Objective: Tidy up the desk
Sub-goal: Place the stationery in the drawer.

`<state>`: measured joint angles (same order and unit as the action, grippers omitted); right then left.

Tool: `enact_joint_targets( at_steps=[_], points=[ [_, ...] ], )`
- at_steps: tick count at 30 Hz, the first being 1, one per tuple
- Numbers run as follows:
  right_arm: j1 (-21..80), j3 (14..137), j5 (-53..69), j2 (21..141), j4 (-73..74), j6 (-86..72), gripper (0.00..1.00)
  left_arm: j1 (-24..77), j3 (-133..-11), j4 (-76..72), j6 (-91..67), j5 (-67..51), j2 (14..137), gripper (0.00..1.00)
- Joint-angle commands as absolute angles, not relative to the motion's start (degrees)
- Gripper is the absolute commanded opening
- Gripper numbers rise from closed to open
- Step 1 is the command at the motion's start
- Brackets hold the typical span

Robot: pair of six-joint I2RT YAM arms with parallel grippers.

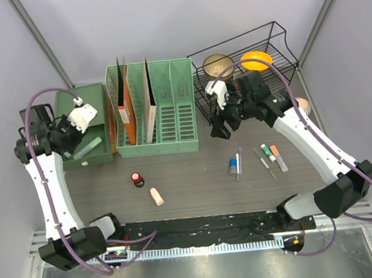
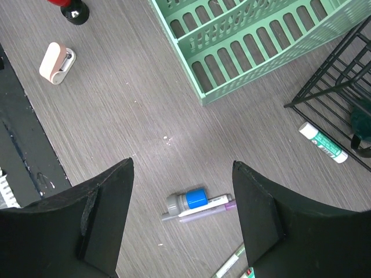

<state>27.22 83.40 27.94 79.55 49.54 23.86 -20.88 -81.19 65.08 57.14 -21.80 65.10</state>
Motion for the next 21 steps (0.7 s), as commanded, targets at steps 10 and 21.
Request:
enact_joint_targets(
  at_steps=[10,21],
  points=[
    [25.0,83.6,24.1,80.0,50.1,24.6,0.73,-21.2,-78.1,58.5,61.4,-18.5,67.9,0.1],
    [24.5,83.8,19.9,80.5,51.6,24.1,0.73,-21.3,-76.8,57.0,62.1,-19.6,71.4,0.29]
  ],
)
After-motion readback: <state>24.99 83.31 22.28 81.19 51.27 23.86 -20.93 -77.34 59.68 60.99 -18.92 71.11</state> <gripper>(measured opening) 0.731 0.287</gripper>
